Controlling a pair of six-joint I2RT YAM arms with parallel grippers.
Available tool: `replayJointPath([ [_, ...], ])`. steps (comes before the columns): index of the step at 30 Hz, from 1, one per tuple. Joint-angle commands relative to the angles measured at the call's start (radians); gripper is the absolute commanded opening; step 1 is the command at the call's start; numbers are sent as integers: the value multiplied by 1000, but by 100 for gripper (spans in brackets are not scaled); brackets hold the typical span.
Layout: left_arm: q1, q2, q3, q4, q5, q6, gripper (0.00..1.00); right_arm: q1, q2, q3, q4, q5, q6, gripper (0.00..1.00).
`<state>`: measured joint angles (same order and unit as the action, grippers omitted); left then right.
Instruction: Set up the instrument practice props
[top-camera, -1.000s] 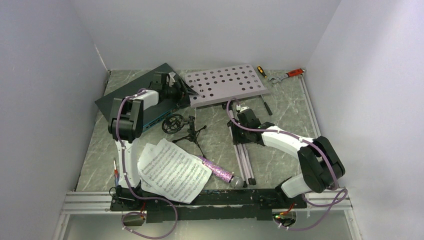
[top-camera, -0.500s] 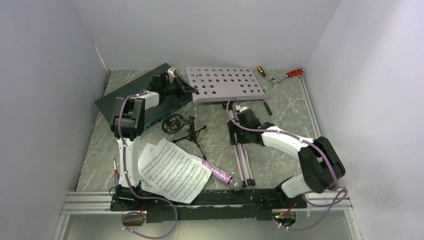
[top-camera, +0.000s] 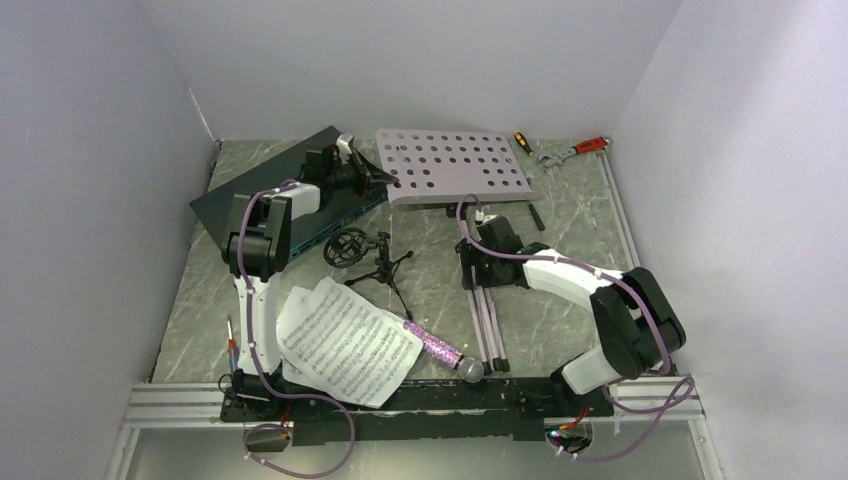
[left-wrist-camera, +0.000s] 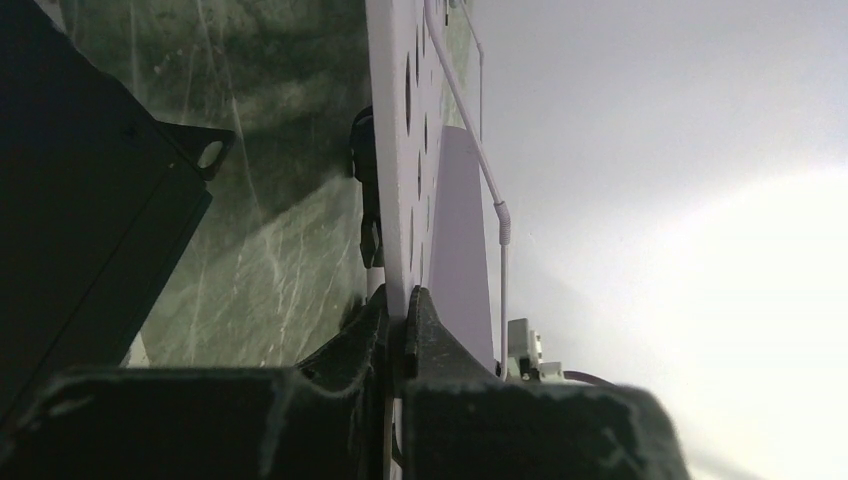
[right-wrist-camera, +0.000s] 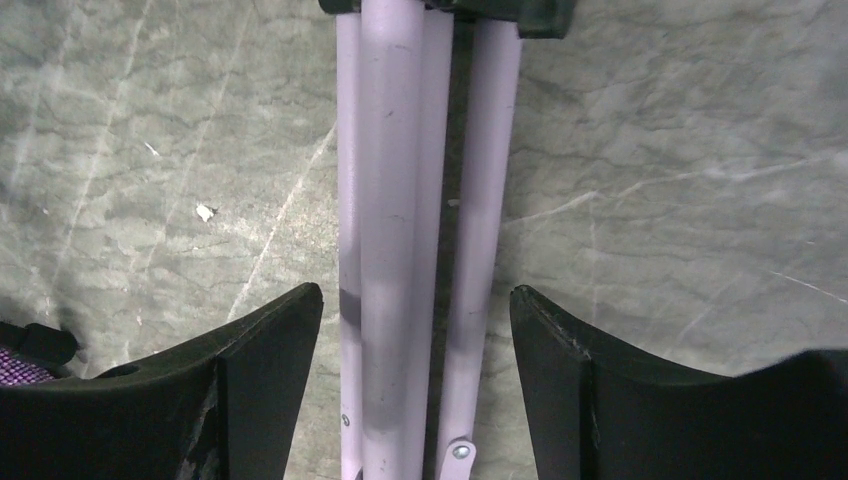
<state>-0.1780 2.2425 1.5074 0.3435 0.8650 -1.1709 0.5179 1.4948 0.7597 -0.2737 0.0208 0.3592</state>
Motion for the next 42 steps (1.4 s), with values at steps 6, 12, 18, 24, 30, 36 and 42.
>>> replayJointPath([
  [6, -86, -151, 72, 58, 81, 0, 3, -1, 128, 65, 1, 63, 17, 61],
  [12, -119, -227, 70, 39, 78, -9, 3, 0, 186, 94, -31, 166, 53, 60],
  [18, -141, -295, 63, 44, 71, -28, 3, -1, 127, 63, 16, 160, 62, 27],
  [24, -169, -333, 64, 51, 84, -41, 3, -1, 50, 32, 57, 167, 67, 3],
  [30, -192, -378, 71, -2, 82, -6, 3, -1, -48, 0, 95, 179, 58, 0],
  [36, -211, -442, 79, -50, 75, 24, 3, -1, -159, -8, 102, 206, 45, 0],
  [42, -233, -511, 79, -52, 72, 22, 3, -1, -275, -3, 96, 239, 44, 0],
])
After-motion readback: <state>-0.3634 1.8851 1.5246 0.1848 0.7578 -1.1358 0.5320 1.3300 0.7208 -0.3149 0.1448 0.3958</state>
